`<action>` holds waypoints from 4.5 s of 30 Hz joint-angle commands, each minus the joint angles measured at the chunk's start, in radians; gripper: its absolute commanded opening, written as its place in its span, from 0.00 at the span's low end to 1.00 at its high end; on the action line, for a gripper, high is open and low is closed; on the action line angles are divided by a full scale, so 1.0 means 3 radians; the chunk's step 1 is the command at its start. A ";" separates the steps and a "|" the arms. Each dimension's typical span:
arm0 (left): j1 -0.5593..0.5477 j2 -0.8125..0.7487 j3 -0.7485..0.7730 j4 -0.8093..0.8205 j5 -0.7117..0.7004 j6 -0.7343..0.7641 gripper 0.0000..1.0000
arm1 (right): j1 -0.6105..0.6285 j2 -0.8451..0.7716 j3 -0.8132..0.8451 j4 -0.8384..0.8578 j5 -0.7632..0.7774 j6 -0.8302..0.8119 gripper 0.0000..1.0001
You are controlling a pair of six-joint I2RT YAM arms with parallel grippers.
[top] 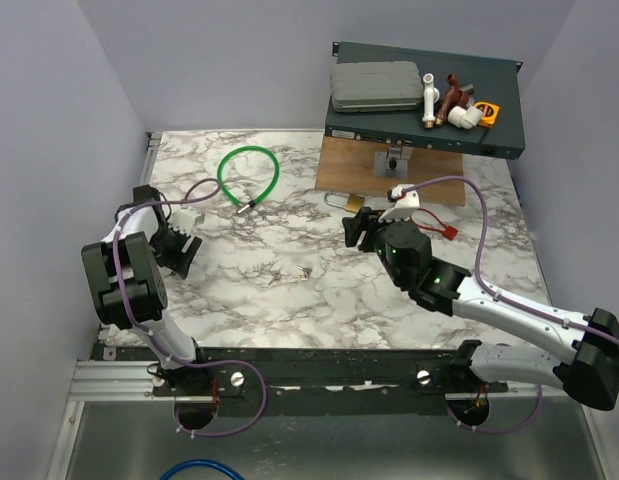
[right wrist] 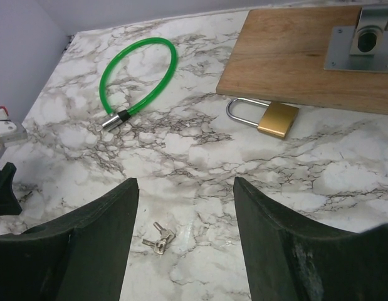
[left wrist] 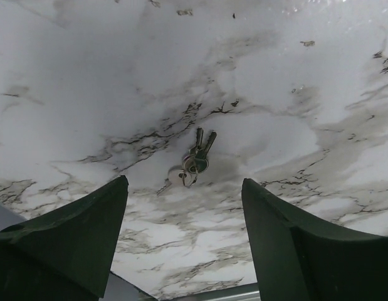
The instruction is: Unlock with the key
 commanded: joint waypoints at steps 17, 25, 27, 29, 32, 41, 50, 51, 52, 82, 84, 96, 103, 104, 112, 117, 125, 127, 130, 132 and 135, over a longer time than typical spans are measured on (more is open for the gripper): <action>-0.0216 -0.0188 -0.0475 0.0613 -0.0472 -0.0026 0.00 | -0.0016 -0.0082 -0.0082 0.0139 0.0005 -0.0096 0.45; -0.0642 -0.0462 -0.0314 0.0186 -0.0198 -0.0291 0.00 | -0.0017 -0.0112 -0.0061 0.0140 0.0127 -0.0185 0.39; -0.0912 -0.0490 -0.0233 0.0070 -0.0079 -0.0436 0.00 | -0.0018 -0.0138 -0.0056 0.0134 0.0200 -0.0228 0.37; -0.1236 -0.0481 -0.0148 -0.0021 0.0064 -0.0605 0.00 | -0.0018 -0.0170 -0.0056 0.0121 0.0285 -0.0266 0.35; -0.1661 -0.0358 0.0045 -0.0149 0.0344 -0.0866 0.00 | -0.0031 -0.0241 -0.0055 0.0084 0.0425 -0.0300 0.34; -0.2816 0.0152 0.0671 -0.0322 0.0915 -0.1321 0.00 | -0.0122 -0.0521 -0.0060 -0.0120 0.0813 -0.0379 0.34; -0.3433 0.0567 0.1116 -0.0334 0.1024 -0.1380 0.00 | -0.0171 -0.0710 -0.0066 -0.0231 0.0979 -0.0378 0.34; -0.3487 0.0616 0.1174 -0.0328 0.1008 -0.1385 0.00 | -0.0175 -0.0723 -0.0065 -0.0236 0.0996 -0.0377 0.33; -0.3529 0.0685 0.1218 -0.0323 0.0992 -0.1394 0.00 | -0.0175 -0.0738 -0.0066 -0.0244 0.1006 -0.0377 0.34; -0.1758 -0.1060 0.0637 -0.1751 0.1413 -0.0543 0.99 | -0.0190 0.0606 0.0619 -0.0069 -0.0044 -0.0455 0.61; -0.1381 -0.1194 0.0587 -0.1820 0.1423 -0.0367 0.99 | -0.0190 0.0992 0.0820 0.0006 -0.0171 -0.0488 0.63; 0.0245 -0.1041 0.0797 -0.1494 0.1813 -0.0632 0.99 | -0.0164 0.3803 0.3662 -0.0714 -0.0554 -0.0720 0.80; 0.0317 -0.1157 0.0700 -0.1460 0.1880 -0.0572 0.99 | -0.0163 0.4854 0.4940 -0.1146 -0.0432 -0.0795 0.85; 0.0323 -0.1171 0.0686 -0.1461 0.1895 -0.0562 0.99 | -0.0163 0.4916 0.5001 -0.1130 -0.0412 -0.0811 0.85; 0.0323 -0.1251 0.0594 -0.1370 0.1988 -0.0475 0.99 | -0.0163 0.5332 0.5426 -0.0975 -0.0381 -0.0873 0.86; 0.0321 -0.1154 0.0669 -0.1482 0.2094 -0.0403 0.99 | -0.0170 0.5507 0.5576 -0.0912 -0.0337 -0.0950 0.85; 0.0324 -0.1231 0.0632 -0.1460 0.2079 -0.0388 0.99 | -0.0201 0.5604 0.5533 -0.1090 -0.0343 -0.0881 0.81; 0.0324 -0.1249 0.0634 -0.1455 0.2100 -0.0397 0.99 | -0.0203 0.5536 0.5400 -0.1118 -0.0345 -0.0854 0.78; 0.0320 -0.1253 0.0646 -0.1452 0.2120 -0.0423 0.99 | -0.0205 0.5409 0.5182 -0.1192 -0.0371 -0.0737 0.69; 0.0324 -0.1255 0.0659 -0.1461 0.2132 -0.0437 0.99 | -0.0201 0.5300 0.4972 -0.1202 -0.0413 -0.0664 0.62; 0.0320 -0.1294 0.0662 -0.1501 0.2161 -0.0445 0.99 | -0.0202 0.5072 0.4610 -0.1191 -0.0451 -0.0562 0.57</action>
